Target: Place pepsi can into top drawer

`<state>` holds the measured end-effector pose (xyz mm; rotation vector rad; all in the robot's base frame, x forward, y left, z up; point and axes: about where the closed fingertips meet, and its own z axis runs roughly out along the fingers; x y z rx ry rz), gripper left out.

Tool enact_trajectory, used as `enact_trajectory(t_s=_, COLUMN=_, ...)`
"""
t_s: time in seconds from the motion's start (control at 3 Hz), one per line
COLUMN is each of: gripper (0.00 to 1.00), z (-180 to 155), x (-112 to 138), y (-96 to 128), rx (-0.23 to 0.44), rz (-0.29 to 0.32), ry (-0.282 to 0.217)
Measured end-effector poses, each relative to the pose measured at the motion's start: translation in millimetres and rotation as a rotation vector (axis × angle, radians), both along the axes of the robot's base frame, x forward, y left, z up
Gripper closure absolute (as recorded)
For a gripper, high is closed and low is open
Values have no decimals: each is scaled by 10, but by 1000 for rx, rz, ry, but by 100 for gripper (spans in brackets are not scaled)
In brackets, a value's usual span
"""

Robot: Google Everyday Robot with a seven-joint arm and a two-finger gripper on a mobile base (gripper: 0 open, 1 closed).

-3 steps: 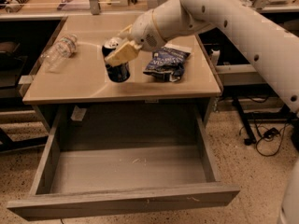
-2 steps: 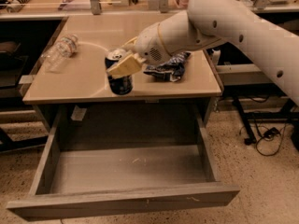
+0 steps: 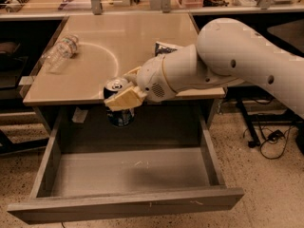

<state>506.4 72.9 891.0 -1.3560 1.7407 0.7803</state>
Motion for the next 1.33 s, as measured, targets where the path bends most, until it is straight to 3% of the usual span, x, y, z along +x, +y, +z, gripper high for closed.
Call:
enact_trajectory(t_s=0.33, gripper=100, z=3, x=0, y=1, rx=0, rz=0, ry=0)
enact_trajectory(t_s=0.67, gripper=100, z=-229, x=-171, y=35, rx=14, rz=-47, ry=42)
enact_trajectory(t_s=1.0, gripper=100, z=-696, x=-361, y=100, rx=31, rz=-131, ry=101)
enact_trajectory(t_s=1.33, gripper=100, z=-1123, x=-393, y=108, rx=29, rz=-191, ry=135)
